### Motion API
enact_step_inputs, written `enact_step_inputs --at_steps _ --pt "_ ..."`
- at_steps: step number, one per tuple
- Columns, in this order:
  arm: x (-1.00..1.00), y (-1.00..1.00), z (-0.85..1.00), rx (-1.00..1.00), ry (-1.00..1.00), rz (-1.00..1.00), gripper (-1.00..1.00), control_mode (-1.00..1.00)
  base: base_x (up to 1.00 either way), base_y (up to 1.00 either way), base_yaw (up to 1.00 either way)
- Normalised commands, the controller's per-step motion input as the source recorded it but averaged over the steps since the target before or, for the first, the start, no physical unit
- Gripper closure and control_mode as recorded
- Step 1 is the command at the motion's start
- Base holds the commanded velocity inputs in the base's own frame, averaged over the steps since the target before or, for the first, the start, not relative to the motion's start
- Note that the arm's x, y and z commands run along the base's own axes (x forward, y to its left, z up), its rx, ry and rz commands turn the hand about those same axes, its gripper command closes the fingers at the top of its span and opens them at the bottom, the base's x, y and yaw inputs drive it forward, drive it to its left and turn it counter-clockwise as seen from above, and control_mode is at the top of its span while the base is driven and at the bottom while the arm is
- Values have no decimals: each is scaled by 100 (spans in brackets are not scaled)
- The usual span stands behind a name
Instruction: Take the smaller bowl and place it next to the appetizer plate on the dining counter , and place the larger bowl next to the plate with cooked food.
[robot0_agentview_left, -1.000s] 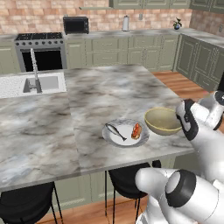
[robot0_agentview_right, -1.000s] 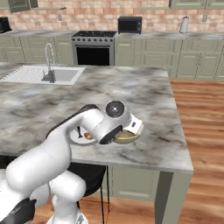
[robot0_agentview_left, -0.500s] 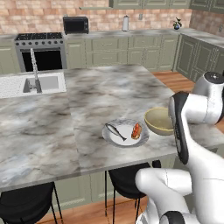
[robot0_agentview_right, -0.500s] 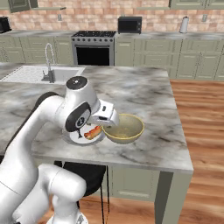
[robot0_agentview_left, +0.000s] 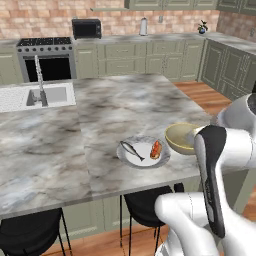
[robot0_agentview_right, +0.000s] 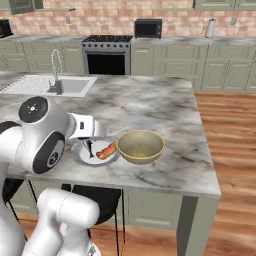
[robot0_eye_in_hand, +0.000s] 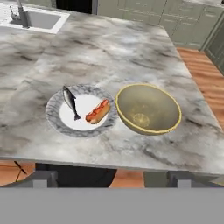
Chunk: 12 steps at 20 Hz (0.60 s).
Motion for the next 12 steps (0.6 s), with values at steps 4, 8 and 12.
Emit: enact_step_inputs --at_steps 4,8,12 --pt "-76 20 51 0 -40 26 -100 -100 0 0 0" --pt "-61 6 39 0 -35 24 -100 -100 0 0 0" --pt "20 17 46 0 3 2 -100 -100 0 0 0"
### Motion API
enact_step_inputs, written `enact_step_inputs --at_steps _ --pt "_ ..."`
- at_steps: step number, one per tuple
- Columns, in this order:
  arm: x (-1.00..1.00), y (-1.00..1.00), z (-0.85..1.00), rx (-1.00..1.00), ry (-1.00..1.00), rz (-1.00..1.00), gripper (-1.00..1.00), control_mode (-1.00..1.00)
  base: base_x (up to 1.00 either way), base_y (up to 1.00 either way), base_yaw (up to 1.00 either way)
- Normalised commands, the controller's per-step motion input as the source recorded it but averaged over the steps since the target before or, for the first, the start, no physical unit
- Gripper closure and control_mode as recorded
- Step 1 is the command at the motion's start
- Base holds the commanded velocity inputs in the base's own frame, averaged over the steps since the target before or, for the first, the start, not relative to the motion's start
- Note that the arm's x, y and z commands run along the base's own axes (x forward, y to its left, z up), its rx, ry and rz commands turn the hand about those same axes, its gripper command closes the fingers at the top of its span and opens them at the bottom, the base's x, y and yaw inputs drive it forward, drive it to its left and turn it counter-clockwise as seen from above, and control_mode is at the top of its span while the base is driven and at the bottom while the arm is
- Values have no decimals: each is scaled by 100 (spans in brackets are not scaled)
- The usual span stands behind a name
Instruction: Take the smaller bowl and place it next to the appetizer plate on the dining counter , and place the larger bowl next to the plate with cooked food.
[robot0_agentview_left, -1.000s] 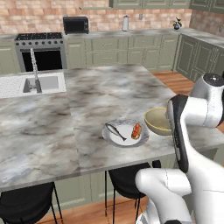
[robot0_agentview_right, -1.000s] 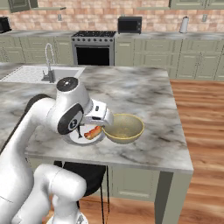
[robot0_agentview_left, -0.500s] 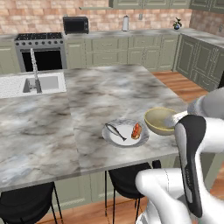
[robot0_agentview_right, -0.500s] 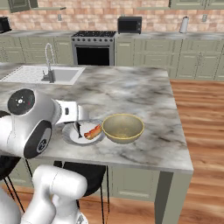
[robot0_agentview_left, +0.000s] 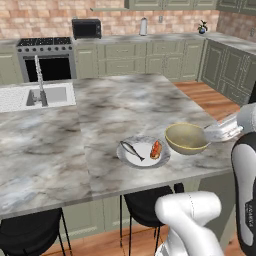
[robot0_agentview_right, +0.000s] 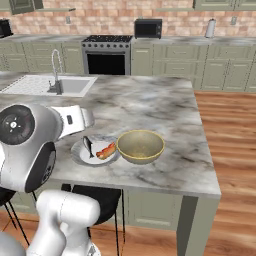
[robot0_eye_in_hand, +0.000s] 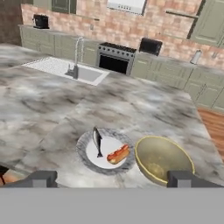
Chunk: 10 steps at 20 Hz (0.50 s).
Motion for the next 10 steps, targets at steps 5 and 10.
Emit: enact_step_inputs --at_steps 5,10 --pt "40 13 1 0 7 2 -100 100 -7 41 8" --pt "0 0 0 0 0 0 -100 100 -100 98 25"
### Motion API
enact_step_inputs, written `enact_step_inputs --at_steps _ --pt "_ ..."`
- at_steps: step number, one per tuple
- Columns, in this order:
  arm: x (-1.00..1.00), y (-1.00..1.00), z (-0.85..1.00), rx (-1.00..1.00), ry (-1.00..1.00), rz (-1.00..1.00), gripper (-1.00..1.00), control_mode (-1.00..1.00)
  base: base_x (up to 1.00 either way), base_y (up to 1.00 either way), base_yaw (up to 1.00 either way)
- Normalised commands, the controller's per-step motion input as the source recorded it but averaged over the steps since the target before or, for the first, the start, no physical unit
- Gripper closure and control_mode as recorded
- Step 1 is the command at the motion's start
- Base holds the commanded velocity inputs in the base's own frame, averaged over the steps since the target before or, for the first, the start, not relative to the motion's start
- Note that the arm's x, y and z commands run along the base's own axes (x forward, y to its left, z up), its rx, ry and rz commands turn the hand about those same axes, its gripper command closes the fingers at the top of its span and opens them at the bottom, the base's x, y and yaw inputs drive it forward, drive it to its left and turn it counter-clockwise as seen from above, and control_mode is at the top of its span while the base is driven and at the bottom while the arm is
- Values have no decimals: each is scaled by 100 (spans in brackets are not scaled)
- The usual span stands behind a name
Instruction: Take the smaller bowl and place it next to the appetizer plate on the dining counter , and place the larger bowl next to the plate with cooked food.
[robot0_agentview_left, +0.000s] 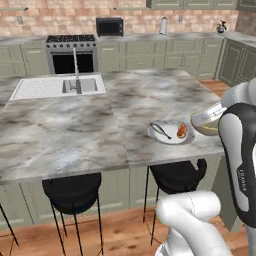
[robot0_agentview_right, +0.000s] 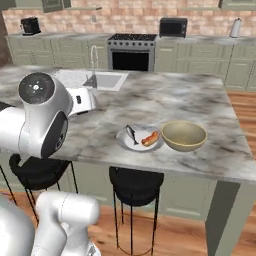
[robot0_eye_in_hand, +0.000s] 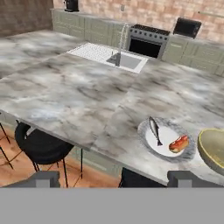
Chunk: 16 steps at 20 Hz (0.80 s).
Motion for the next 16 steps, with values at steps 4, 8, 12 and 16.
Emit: enact_step_inputs --at_steps 4,8,12,16 --pt "0 0 0 0 0 0 -100 100 -45 100 13" --pt "0 0 0 0 0 0 -100 100 0 100 10" --pt "0 0 0 0 0 0 -100 100 0 100 4" --pt "0 0 0 0 0 0 -100 100 0 100 8"
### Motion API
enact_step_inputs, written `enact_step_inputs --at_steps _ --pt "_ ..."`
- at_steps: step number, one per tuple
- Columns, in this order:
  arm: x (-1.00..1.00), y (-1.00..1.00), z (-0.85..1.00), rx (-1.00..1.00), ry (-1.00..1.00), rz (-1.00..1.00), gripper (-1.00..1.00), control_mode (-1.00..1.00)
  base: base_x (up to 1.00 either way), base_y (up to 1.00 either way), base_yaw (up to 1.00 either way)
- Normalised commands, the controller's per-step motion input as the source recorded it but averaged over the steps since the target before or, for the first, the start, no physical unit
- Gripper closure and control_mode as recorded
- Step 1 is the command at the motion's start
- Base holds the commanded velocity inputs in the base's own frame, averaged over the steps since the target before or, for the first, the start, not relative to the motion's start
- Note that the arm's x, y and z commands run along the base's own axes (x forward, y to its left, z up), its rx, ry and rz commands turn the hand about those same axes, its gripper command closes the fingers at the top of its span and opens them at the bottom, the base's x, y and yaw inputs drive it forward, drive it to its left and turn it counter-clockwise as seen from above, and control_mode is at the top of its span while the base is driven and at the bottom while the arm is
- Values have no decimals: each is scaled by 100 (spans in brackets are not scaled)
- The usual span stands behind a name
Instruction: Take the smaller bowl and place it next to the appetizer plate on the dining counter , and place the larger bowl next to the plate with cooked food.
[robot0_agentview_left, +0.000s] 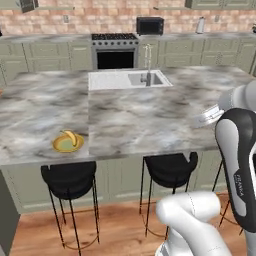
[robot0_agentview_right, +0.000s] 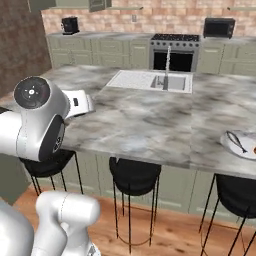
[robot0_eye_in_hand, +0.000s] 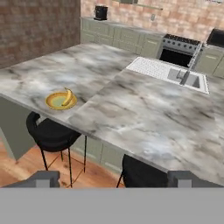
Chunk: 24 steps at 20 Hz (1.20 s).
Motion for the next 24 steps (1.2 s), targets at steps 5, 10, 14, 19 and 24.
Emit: enact_step_inputs --at_steps 5,10,14,19,24 --pt "0 0 0 0 0 0 -100 100 0 100 12" --pt "0 0 0 0 0 0 -100 100 16 100 11" --pt "0 0 0 0 0 0 -100 100 25 100 12" --pt "0 0 0 0 0 0 -100 100 40 100 15" --pt "0 0 0 0 0 0 -100 100 46 100 14"
